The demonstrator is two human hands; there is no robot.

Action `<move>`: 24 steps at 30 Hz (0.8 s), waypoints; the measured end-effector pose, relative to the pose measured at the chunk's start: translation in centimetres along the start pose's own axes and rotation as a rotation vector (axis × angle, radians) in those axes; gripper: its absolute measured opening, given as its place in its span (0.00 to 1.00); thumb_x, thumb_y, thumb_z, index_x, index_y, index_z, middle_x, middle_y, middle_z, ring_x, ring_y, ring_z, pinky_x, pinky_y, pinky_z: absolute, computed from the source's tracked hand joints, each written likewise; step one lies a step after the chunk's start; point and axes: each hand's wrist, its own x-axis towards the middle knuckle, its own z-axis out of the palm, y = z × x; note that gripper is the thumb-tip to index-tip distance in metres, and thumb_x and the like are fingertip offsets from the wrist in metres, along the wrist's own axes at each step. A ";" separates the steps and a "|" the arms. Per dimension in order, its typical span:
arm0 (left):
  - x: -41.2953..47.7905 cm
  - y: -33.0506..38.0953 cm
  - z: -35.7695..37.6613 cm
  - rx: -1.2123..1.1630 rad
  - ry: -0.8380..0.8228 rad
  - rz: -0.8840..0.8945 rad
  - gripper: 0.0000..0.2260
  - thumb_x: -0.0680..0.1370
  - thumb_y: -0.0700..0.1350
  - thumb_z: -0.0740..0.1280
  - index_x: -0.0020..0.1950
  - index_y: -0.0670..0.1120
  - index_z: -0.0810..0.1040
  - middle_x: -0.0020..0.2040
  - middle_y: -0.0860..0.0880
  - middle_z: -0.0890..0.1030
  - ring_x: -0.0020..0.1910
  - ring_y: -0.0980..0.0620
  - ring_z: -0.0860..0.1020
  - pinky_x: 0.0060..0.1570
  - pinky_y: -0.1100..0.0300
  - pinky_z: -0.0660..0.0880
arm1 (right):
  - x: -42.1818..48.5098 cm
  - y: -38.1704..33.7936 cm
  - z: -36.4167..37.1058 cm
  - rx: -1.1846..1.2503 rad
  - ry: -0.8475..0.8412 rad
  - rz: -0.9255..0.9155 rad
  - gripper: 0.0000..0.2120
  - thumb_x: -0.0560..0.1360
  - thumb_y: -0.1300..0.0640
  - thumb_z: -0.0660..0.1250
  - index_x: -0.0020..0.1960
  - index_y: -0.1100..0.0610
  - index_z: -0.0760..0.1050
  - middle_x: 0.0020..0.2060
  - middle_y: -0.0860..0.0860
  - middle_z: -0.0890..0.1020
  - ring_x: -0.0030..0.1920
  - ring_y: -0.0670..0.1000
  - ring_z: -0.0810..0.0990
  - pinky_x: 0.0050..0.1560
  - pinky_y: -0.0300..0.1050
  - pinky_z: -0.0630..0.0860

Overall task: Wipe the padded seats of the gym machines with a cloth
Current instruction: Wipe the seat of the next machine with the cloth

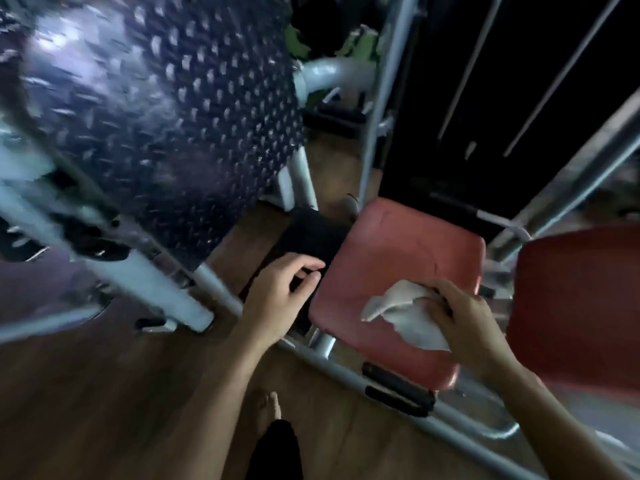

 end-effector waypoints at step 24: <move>12.1 -25.7 23.0 -0.258 -0.237 -0.123 0.17 0.86 0.41 0.58 0.75 0.44 0.72 0.77 0.51 0.68 0.77 0.58 0.64 0.77 0.61 0.60 | 6.7 16.3 24.2 -0.331 0.020 0.290 0.29 0.79 0.34 0.50 0.78 0.42 0.63 0.80 0.48 0.59 0.81 0.50 0.51 0.79 0.54 0.53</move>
